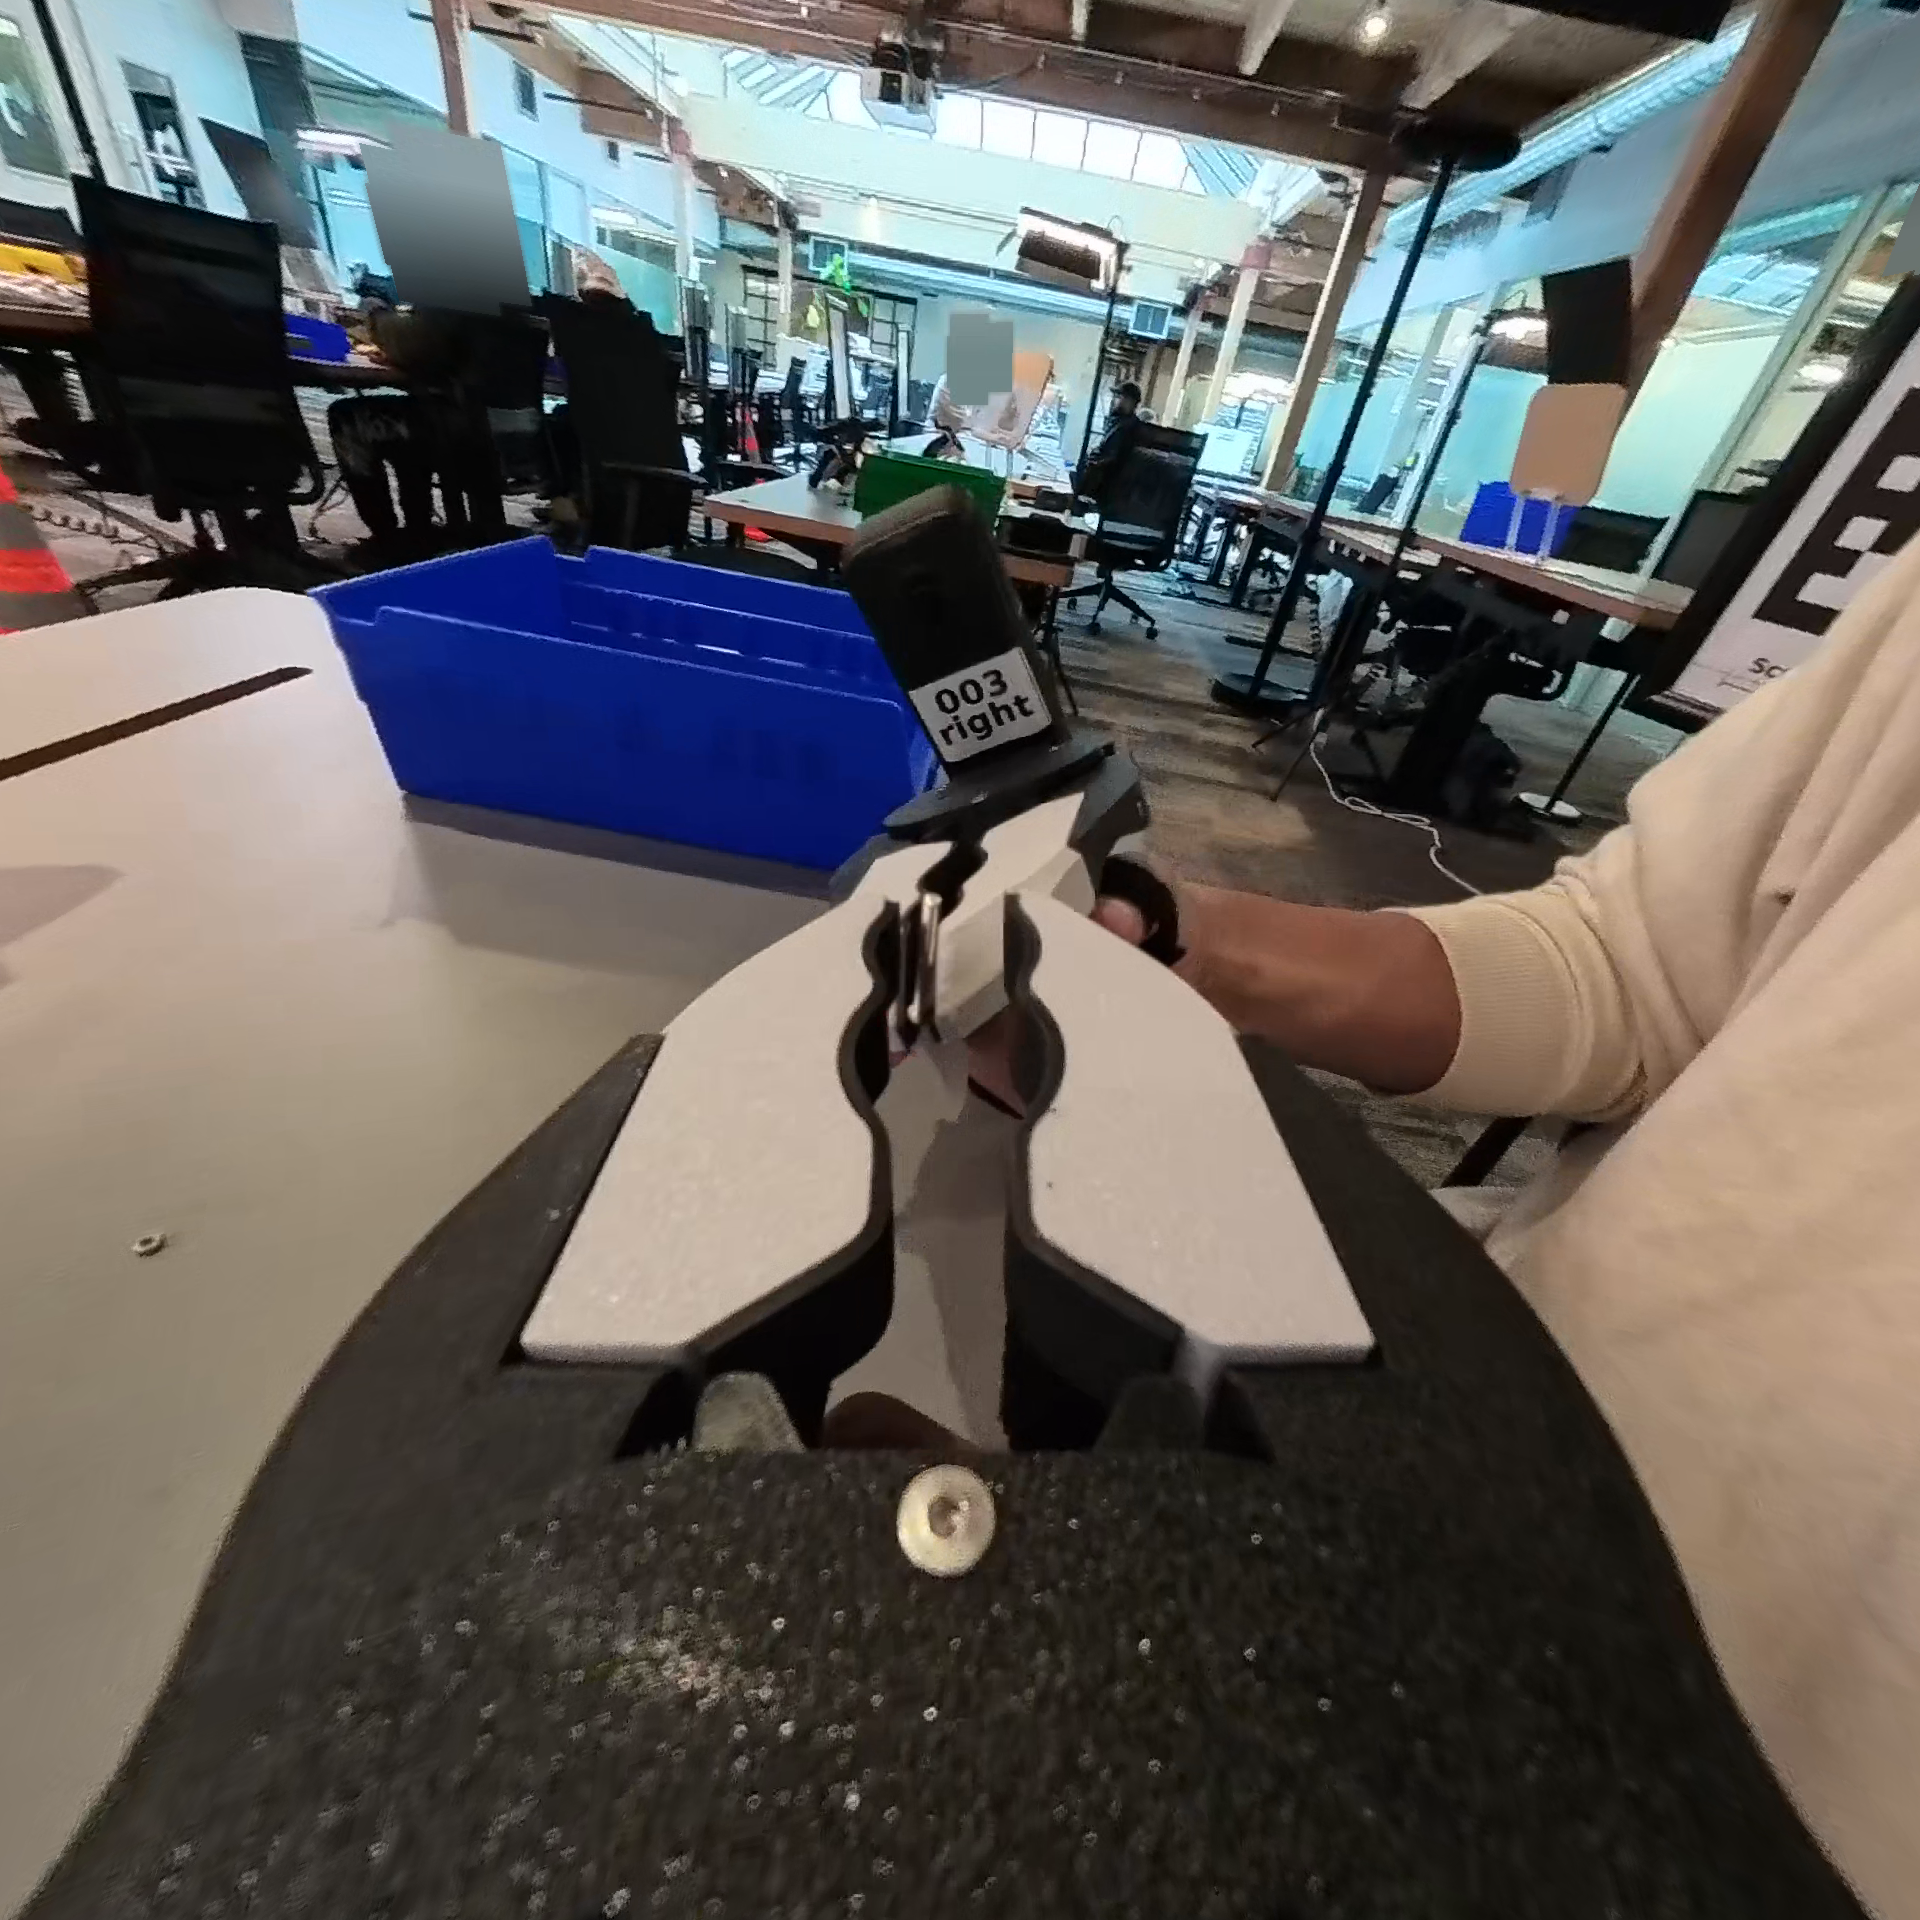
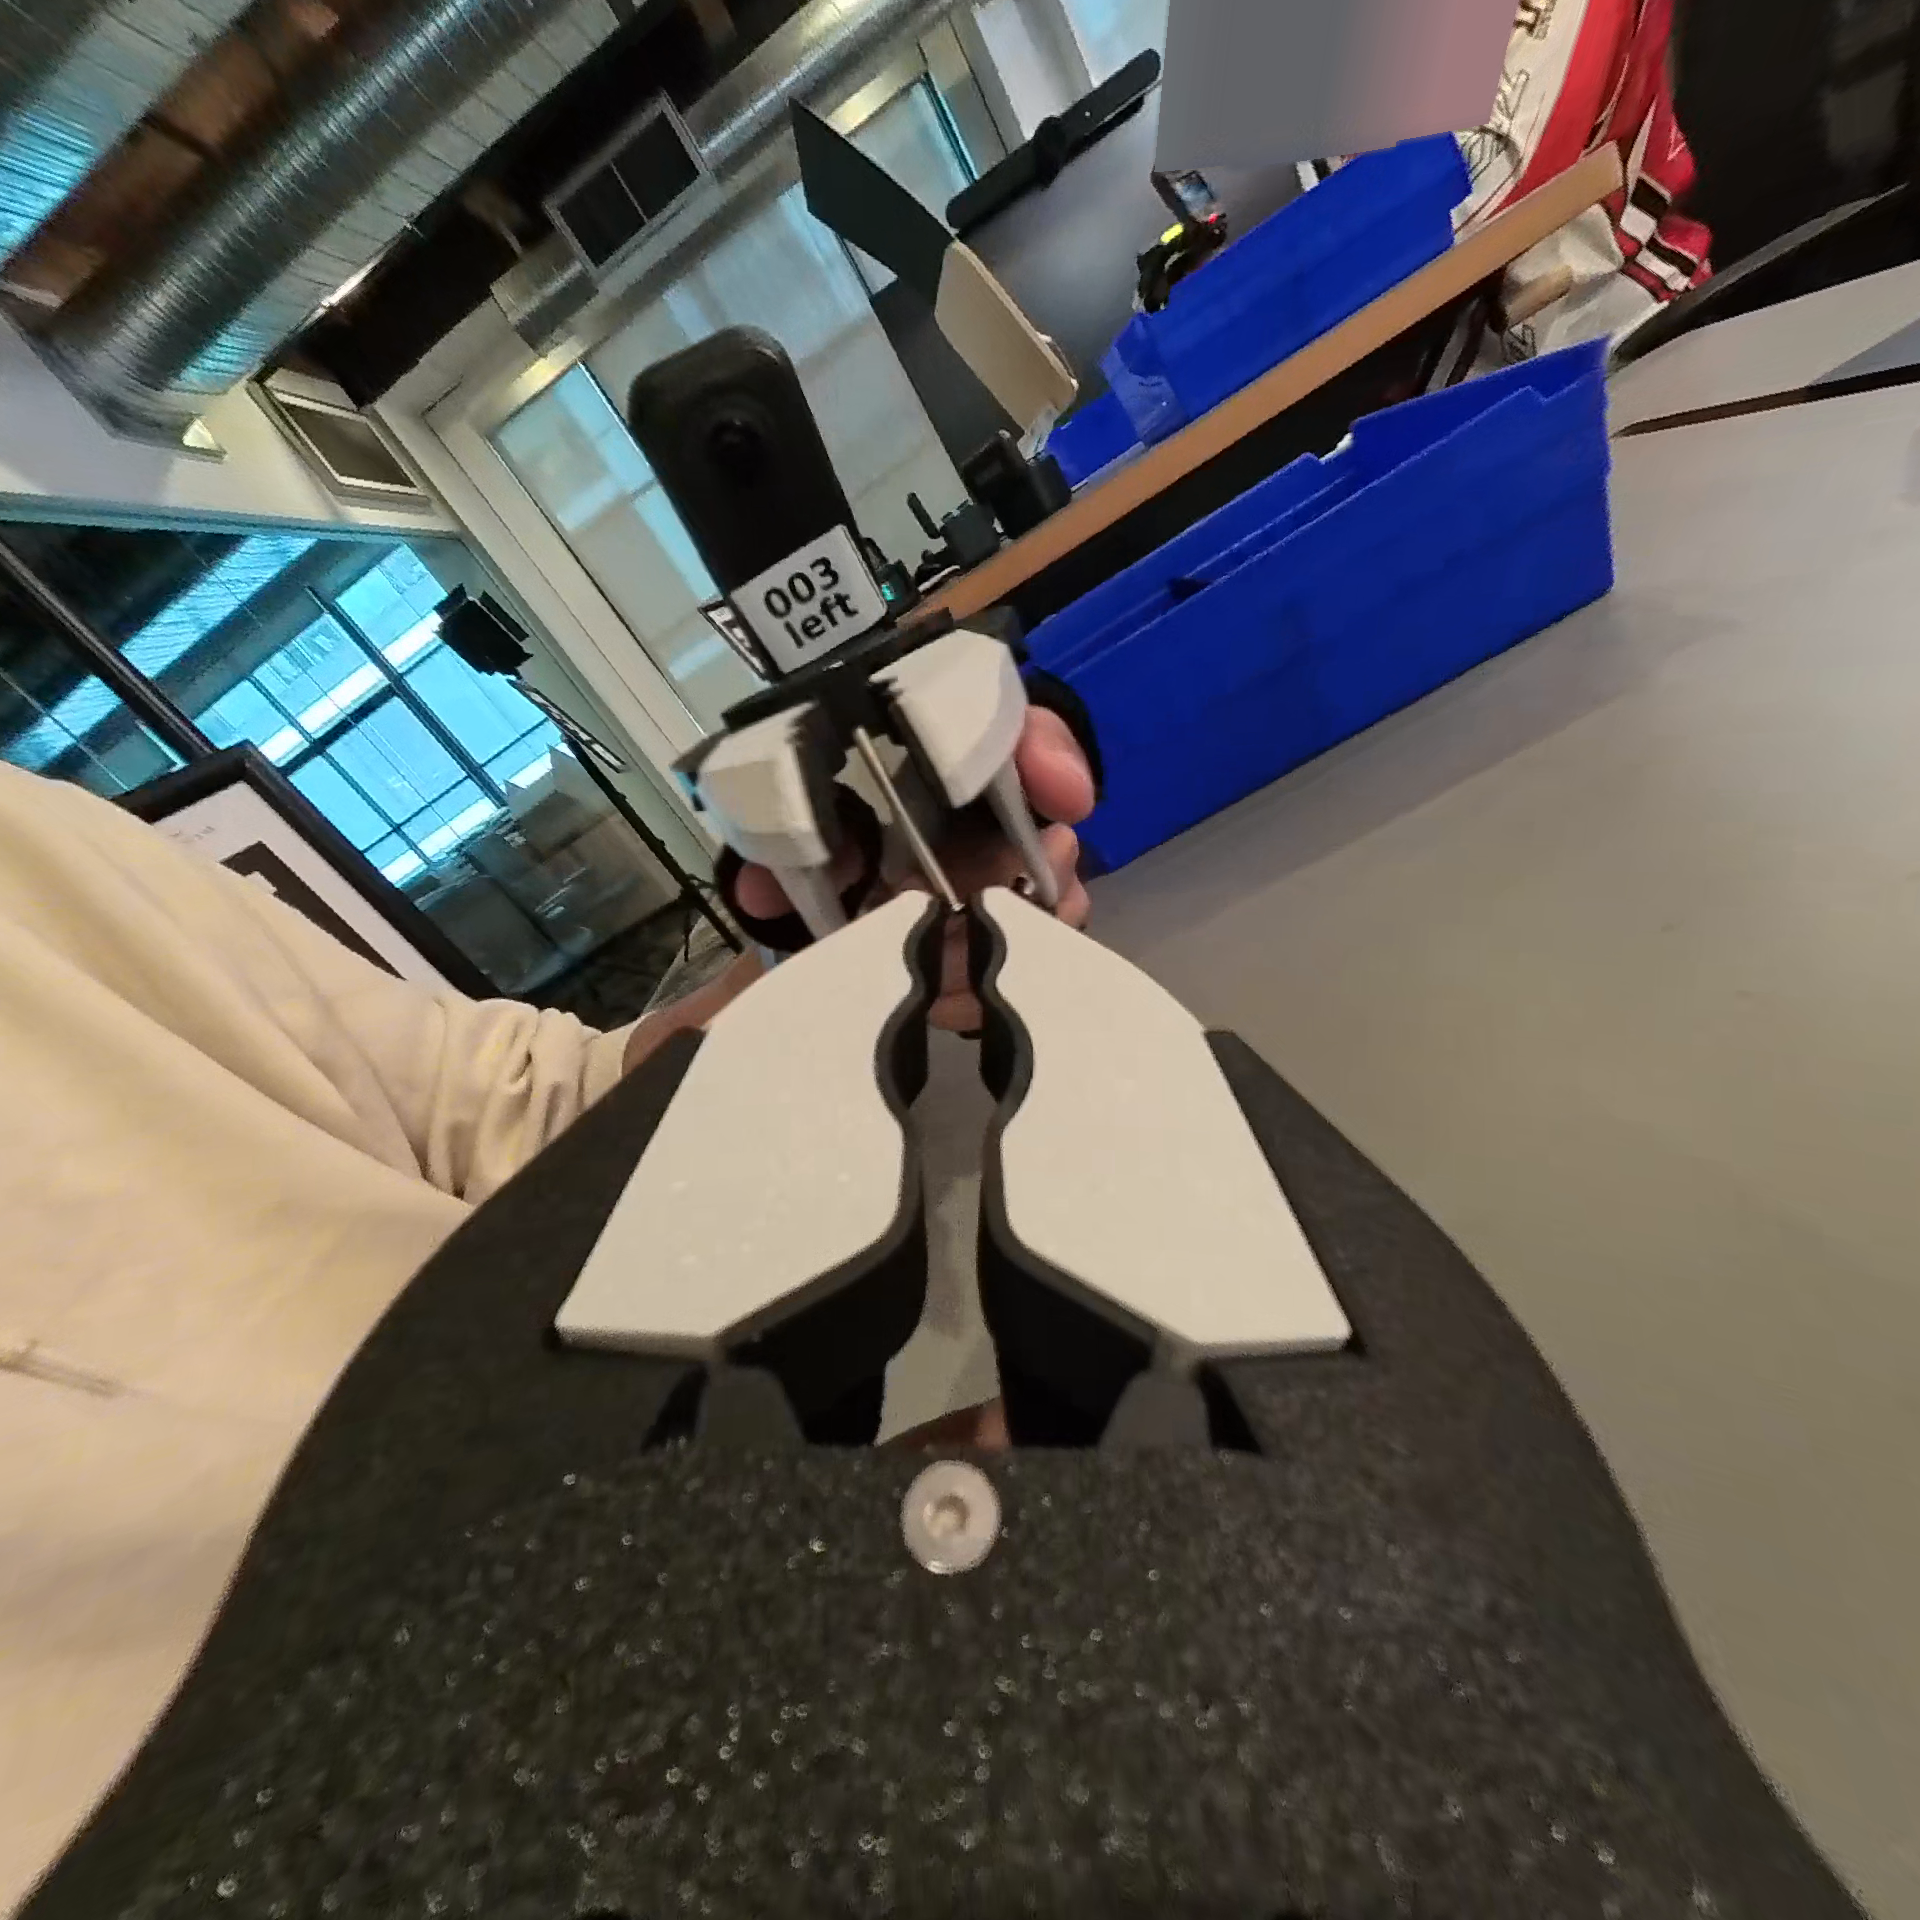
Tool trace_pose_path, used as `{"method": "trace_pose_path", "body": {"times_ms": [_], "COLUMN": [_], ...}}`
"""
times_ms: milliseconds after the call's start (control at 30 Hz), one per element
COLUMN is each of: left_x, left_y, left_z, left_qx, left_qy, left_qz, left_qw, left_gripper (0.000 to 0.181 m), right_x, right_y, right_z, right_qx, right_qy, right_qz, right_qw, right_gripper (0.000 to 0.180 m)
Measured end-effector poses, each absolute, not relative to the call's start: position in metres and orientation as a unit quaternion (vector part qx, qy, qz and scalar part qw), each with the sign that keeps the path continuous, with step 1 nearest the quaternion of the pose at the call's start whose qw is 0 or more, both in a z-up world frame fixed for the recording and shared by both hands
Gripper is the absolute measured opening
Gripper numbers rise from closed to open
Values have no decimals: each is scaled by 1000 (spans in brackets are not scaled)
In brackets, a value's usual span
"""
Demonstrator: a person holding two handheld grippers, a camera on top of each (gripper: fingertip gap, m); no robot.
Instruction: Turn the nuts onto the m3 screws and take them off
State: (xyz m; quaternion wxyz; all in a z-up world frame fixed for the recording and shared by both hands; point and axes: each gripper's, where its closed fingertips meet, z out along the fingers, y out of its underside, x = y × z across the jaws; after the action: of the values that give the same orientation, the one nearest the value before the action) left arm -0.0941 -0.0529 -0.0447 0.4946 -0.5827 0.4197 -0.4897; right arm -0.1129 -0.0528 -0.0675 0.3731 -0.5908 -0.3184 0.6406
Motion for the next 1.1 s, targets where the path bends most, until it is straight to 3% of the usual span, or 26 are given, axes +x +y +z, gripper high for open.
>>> {"method": "trace_pose_path", "body": {"times_ms": [100, 333, 633, 933, 1100], "left_x": [-93, -89, -91, -85, -99], "left_y": [-52, -55, -51, -51, -29], "left_z": [-48, -53, -43, -52, -61], "left_qx": [-588, -603, -592, -604, -651], "left_qy": [428, 443, 419, 423, 410], "left_qz": [-484, -502, -533, -519, -452], "left_qw": [487, 433, 436, 432, 451], "left_gripper": [2, 2, 2, 2, 20], "right_x": [-114, -115, -111, -112, -96], "right_y": [-55, -59, -56, -52, -41], "right_z": [-66, -73, -63, -72, -86], "right_qx": [-589, -600, -574, -591, -618], "right_qy": [-329, -393, -409, -424, -417], "right_qz": [636, 567, 526, 503, 469], "right_qw": [375, 405, 477, 467, 473], "right_gripper": [4, 5, 14, 5, 4]}}
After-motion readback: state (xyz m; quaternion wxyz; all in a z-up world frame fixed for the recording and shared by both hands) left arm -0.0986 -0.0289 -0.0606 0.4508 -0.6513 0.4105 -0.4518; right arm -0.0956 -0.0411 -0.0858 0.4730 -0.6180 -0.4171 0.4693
